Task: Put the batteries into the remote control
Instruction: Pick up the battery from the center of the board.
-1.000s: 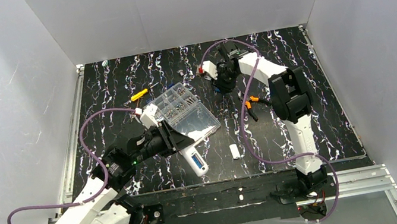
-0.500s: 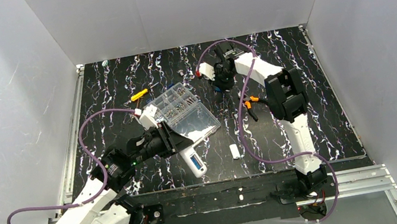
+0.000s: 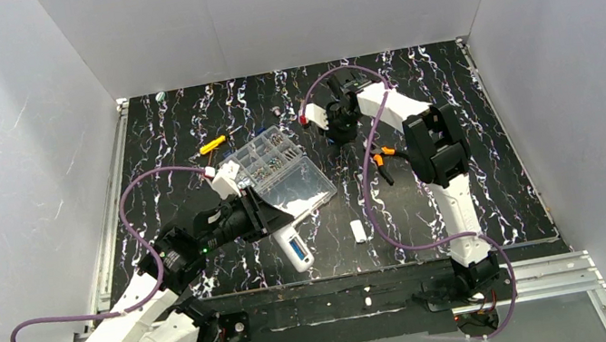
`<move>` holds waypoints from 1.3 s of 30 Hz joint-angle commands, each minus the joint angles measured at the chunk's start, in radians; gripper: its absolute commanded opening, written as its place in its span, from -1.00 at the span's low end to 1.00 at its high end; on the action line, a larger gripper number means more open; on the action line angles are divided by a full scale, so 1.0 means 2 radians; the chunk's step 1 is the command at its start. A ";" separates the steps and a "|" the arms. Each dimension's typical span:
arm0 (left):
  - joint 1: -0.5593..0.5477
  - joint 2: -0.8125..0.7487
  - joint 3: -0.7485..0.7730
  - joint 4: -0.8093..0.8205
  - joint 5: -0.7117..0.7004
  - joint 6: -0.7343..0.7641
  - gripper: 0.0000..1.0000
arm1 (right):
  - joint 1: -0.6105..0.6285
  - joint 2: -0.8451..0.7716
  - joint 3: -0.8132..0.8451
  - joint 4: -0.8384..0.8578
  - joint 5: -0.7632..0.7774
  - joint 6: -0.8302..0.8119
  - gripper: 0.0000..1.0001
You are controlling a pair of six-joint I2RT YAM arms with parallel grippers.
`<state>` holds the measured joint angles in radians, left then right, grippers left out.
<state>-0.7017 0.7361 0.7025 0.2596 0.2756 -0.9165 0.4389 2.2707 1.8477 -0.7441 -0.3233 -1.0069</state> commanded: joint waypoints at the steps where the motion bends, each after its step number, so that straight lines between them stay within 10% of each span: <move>1: 0.003 -0.011 0.019 0.005 0.005 0.005 -1.00 | 0.003 -0.017 -0.010 -0.028 -0.015 -0.019 -0.91; 25: 0.003 -0.013 0.021 0.004 0.005 0.005 -1.00 | -0.006 -0.097 -0.038 0.004 -0.103 -0.010 -0.97; 27: 0.003 -0.013 0.021 0.004 0.005 0.005 -1.00 | -0.011 -0.098 -0.024 0.012 -0.099 0.002 -0.68; 29: 0.003 -0.012 0.021 0.005 0.006 0.005 -1.00 | -0.014 -0.092 -0.011 0.015 -0.089 0.009 0.27; 30: 0.004 -0.012 0.021 0.006 0.006 0.005 -1.00 | -0.016 -0.088 -0.004 0.013 -0.083 0.010 0.43; 39: 0.004 -0.011 0.023 0.001 0.007 0.006 -1.00 | -0.019 -0.022 0.040 -0.012 -0.045 -0.001 0.42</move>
<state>-0.7013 0.7292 0.7025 0.2550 0.2729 -0.9157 0.4026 2.1628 1.8809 -0.7338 -0.4423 -0.9932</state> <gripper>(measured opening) 0.257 0.730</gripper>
